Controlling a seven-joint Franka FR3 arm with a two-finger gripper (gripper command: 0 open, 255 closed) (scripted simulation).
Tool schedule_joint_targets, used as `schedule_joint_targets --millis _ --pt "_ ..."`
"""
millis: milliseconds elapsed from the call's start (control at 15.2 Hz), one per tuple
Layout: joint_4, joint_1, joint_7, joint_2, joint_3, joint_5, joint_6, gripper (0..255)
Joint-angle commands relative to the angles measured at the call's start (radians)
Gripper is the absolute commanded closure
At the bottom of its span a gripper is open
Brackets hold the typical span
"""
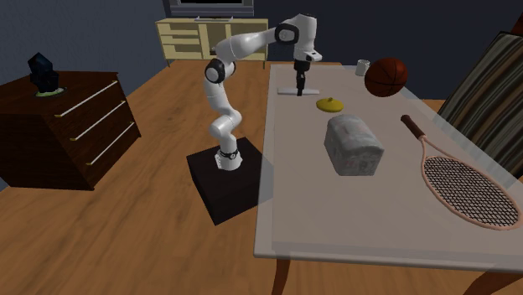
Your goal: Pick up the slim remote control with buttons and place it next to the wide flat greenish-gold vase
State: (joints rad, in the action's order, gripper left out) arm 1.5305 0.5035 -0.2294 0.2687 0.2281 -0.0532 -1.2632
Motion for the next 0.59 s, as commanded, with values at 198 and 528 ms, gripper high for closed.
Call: schedule_joint_targets --millis 198,528 --pt "-0.008 0.040 0.130 0.002 0.084 -0.024 0.006 255" --pt "-0.049 0.081 0.271 -0.028 0.179 -0.038 0.009 255"
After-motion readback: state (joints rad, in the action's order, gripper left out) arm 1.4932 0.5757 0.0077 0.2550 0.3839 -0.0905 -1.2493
